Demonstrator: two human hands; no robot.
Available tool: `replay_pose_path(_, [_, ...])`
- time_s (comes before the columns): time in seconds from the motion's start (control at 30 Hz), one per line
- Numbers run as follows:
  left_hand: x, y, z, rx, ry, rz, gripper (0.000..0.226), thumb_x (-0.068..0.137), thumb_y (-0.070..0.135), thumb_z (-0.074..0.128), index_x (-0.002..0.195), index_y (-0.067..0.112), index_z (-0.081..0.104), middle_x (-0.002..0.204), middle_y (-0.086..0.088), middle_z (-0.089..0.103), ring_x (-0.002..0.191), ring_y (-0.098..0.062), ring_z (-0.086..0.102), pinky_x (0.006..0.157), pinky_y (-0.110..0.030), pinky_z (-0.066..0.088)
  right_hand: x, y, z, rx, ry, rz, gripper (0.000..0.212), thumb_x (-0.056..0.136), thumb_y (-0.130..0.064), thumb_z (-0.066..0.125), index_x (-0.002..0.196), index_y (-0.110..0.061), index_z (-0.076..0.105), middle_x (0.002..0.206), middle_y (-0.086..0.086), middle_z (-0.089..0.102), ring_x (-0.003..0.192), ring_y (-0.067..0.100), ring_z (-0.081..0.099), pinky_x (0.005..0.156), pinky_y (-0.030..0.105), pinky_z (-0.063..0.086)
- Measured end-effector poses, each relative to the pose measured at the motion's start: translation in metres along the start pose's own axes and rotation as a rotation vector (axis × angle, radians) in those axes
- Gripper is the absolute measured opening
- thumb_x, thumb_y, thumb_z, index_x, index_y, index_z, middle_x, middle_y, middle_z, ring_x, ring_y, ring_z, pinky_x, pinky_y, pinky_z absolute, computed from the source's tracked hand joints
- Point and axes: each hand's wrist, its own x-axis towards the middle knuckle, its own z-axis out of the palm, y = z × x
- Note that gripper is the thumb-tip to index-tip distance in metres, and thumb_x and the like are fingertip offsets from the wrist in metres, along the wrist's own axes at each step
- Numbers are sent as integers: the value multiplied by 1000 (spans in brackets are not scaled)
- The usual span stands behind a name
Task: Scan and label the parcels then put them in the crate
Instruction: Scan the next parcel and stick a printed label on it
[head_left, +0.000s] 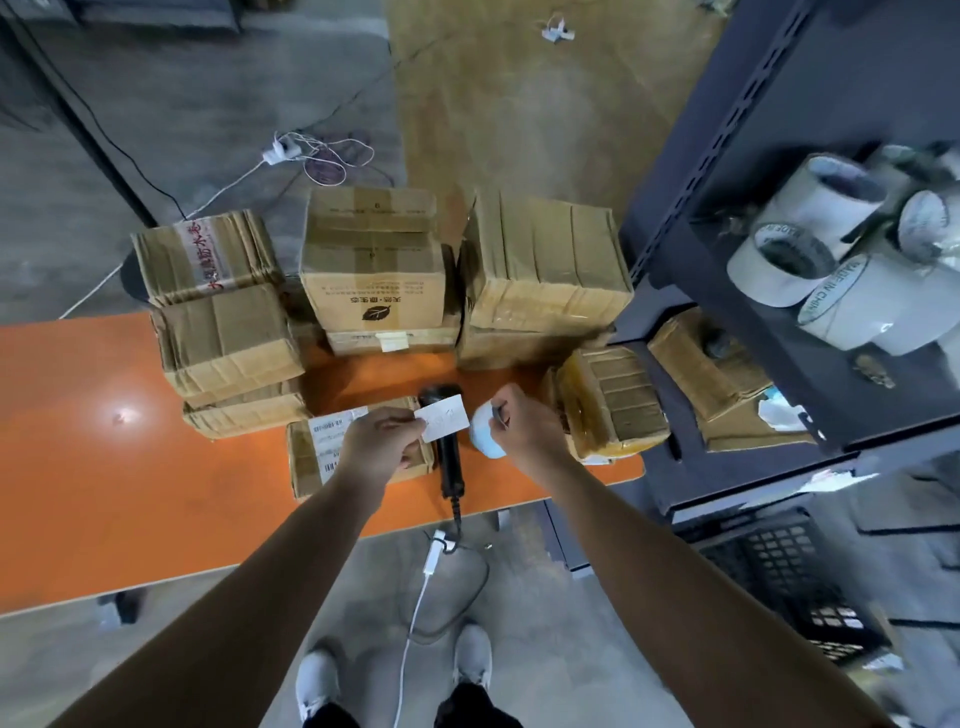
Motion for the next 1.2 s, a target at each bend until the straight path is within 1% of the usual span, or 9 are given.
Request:
replay_pose_path(0.27, [4, -10, -6, 27, 66, -50, 8, 84, 4, 69, 90, 9, 67, 68, -4, 63, 52, -11, 55, 50, -20, 44, 0, 3, 20, 288, -4, 145, 37, 85, -33, 75, 114, -20, 55, 93, -11, 61, 93, 13, 62, 82, 38, 53])
replay_pose_path(0.37, [4, -10, -13, 13, 96, -76, 9, 83, 3, 68, 88, 10, 68, 70, -5, 65, 56, -12, 57, 54, -22, 46, 2, -4, 18, 333, -35, 178, 36, 89, -36, 70, 117, -18, 56, 103, -6, 65, 98, 14, 61, 76, 28, 45])
replay_pose_path(0.47, [2, -9, -23, 11, 93, -73, 10, 83, 4, 67, 91, 9, 70, 72, -6, 65, 58, -14, 58, 56, -24, 46, 3, -16, 16, 354, -67, 162, 29, 95, -37, 61, 114, -15, 60, 113, 1, 67, 104, 17, 62, 83, 32, 49])
replay_pose_path(0.57, [-1, -7, -31, -2, 82, -60, 8, 84, 4, 66, 90, 9, 69, 75, -6, 65, 63, -17, 58, 60, -26, 49, 1, -34, 17, 312, -79, 94, 29, 100, -38, 51, 110, -14, 64, 111, 0, 68, 102, 15, 62, 81, 29, 46])
replay_pose_path(0.7, [-2, -5, -43, -32, 93, -66, 13, 84, 5, 67, 80, 17, 66, 74, -4, 65, 67, -17, 60, 75, -33, 53, -2, -61, 25, 471, -131, 60, 24, 99, -33, 53, 103, -13, 66, 101, -2, 70, 90, 11, 62, 75, 23, 44])
replay_pose_path(0.87, [-1, -9, -57, -28, 99, -74, 11, 82, 3, 67, 89, 12, 69, 74, -7, 64, 65, -17, 59, 71, -32, 53, -5, -81, 33, 501, -152, 42, 19, 97, -27, 57, 103, -10, 65, 80, -6, 63, 79, 14, 60, 69, 25, 45])
replay_pose_path(1.0, [-2, -17, -63, 47, 73, -93, 13, 76, -2, 71, 79, 9, 65, 73, -12, 64, 61, -21, 54, 59, -28, 45, -10, -85, 36, 327, -209, -13, 21, 99, -24, 54, 106, -7, 65, 93, 3, 67, 87, 16, 61, 74, 29, 48])
replay_pose_path(1.1, [1, -27, -61, 169, 110, -103, 29, 64, 4, 80, 88, 8, 63, 79, -11, 66, 63, -23, 58, 53, -24, 41, -14, -80, 41, 244, -250, -23, 15, 99, -24, 53, 98, -12, 62, 94, 3, 66, 91, 20, 63, 74, 30, 49])
replay_pose_path(1.2, [4, -33, -58, 275, 135, -87, 38, 60, 11, 81, 93, 9, 64, 89, -11, 69, 70, -26, 61, 56, -27, 45, -16, -76, 43, 199, -263, 5, 20, 100, -24, 52, 104, -9, 64, 102, 7, 68, 95, 21, 63, 77, 33, 51])
